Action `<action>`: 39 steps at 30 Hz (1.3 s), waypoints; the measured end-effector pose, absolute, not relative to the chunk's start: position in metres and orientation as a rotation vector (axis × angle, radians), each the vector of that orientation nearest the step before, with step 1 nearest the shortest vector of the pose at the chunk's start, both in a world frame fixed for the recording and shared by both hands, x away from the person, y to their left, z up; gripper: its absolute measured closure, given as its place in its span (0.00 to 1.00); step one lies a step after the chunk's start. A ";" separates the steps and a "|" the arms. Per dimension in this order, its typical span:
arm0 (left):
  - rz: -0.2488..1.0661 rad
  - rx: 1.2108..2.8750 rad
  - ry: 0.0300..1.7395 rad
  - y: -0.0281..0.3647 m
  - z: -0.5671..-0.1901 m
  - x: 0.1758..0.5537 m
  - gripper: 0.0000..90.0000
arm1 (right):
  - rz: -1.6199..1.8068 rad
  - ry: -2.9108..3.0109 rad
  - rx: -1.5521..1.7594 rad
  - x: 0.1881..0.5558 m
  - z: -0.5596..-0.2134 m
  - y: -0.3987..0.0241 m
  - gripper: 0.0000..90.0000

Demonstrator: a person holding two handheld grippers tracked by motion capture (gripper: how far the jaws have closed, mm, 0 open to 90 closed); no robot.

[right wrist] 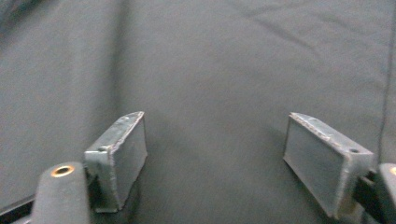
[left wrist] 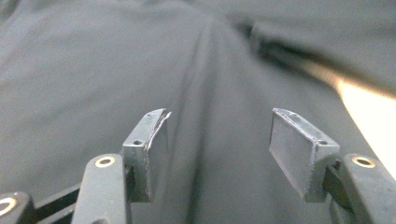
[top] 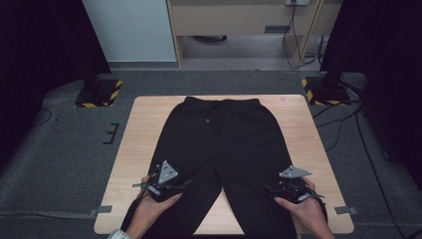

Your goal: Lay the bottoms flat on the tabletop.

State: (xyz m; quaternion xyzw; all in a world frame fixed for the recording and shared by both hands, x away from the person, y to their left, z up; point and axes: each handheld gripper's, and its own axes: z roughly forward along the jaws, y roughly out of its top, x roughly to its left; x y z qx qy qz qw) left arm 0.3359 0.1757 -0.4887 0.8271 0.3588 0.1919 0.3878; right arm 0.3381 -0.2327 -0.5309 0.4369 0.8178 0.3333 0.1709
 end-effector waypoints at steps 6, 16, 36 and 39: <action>0.398 2.074 0.910 0.125 -0.481 0.366 0.42 | 0.974 2.280 1.279 0.336 -0.521 -0.254 0.29; 0.402 2.192 0.939 0.077 -0.504 0.390 0.43 | 0.928 2.159 1.581 0.338 -0.520 -0.297 0.48; 0.481 2.211 0.828 0.074 -0.508 0.379 0.54 | 0.907 2.050 1.486 0.343 -0.506 -0.306 0.43; 0.504 2.173 0.847 0.085 -0.499 0.377 0.38 | 0.949 2.114 1.381 0.342 -0.505 -0.284 0.35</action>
